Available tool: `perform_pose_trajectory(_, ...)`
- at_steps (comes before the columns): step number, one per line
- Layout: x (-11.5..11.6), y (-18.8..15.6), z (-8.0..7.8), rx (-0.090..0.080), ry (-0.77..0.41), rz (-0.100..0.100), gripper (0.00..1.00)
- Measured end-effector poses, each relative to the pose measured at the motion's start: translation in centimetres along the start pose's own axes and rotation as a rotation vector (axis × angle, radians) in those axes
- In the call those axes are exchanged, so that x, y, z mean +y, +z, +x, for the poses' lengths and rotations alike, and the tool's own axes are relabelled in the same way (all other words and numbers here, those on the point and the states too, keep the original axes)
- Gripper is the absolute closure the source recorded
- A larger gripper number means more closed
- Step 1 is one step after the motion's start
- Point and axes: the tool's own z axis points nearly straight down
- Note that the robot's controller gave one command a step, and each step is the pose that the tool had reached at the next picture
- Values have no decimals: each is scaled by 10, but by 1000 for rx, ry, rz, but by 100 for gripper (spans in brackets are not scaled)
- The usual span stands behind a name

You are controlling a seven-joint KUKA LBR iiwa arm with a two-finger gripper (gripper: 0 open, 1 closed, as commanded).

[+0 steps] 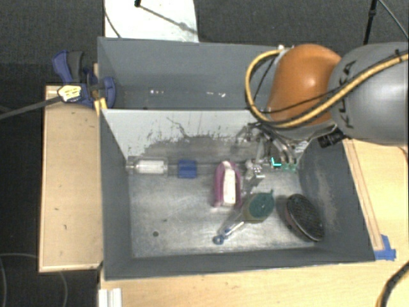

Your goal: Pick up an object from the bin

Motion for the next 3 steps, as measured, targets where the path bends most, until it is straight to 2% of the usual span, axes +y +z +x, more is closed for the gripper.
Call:
perform_pose_trajectory(1, 26, 94, 0, -10, -630, 1, 0)
perform_pose_trajectory(2, 8, 65, -3, -10, -976, 5, 0)
perform_pose_trajectory(3, 38, 60, -3, -10, -1367, 4, 0)
